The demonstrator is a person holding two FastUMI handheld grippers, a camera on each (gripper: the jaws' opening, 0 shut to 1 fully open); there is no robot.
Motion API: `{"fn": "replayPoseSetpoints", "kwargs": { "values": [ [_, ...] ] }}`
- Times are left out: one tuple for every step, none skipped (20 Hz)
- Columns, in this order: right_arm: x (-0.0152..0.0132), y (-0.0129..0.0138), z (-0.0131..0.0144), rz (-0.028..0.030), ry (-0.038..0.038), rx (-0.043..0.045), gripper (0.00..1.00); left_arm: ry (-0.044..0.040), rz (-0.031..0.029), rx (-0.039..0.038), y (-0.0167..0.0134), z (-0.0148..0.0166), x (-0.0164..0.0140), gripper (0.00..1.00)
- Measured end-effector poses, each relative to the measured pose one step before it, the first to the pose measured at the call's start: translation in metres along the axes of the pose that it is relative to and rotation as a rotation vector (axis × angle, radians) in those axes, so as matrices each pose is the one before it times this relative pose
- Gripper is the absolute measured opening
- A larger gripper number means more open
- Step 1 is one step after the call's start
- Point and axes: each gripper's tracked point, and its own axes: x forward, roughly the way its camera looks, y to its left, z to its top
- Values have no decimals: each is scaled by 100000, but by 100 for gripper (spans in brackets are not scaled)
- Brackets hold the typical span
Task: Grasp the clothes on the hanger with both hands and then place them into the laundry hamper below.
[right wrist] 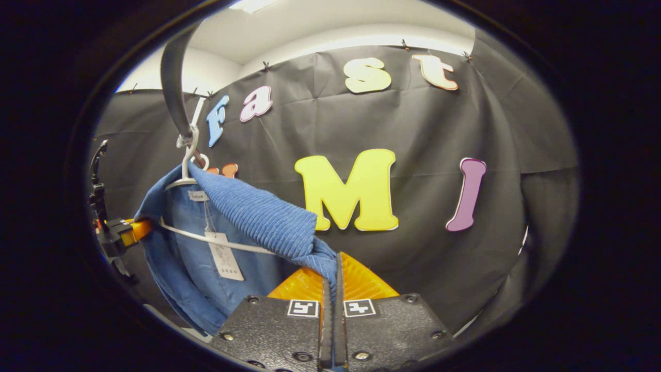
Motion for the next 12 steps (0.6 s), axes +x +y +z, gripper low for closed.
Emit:
{"fn": "replayPoseSetpoints", "kwargs": {
  "values": [
    [303, -84, 289, -174, -331, 677, 5, -635, -103, -1388, 217, 421, 63, 0],
    [229, -54, 171, -322, -264, 111, 5, -304, -782, -2259, 148, 466, 46, 0],
    [299, 84, 267, -135, -386, -463, 5, -543, -387, -1231, 212, 433, 72, 5],
    [300, 118, 93, -110, -26, -631, 5, -432, -423, -590, 376, 277, 86, 5],
    [240, 135, 65, -114, -121, -149, 5, -141, -748, -1341, 136, 427, 125, 5],
    [301, 20, 72, -14, -80, 221, 5, -289, -848, -1715, 76, 413, 126, 0],
    [278, 6, 18, -132, -4, 274, 5, -709, -887, -1519, 123, 524, 108, 5],
    [135, 13, -68, -87, 456, 122, 5, -787, -1059, -867, 109, 384, 170, 0],
    [254, 56, 188, -87, -372, -341, 5, -299, -539, 191, 250, 353, 94, 5],
    [196, 78, 184, -230, -202, -392, 5, -556, -758, 62, 181, 262, 141, 5],
    [218, -46, 293, -567, -508, -69, 5, -169, -1637, -1095, -57, 294, 128, 5],
    [184, -205, 224, -793, -328, 421, 5, -160, -1459, -1669, -149, 333, 144, 5]
  ]
}}
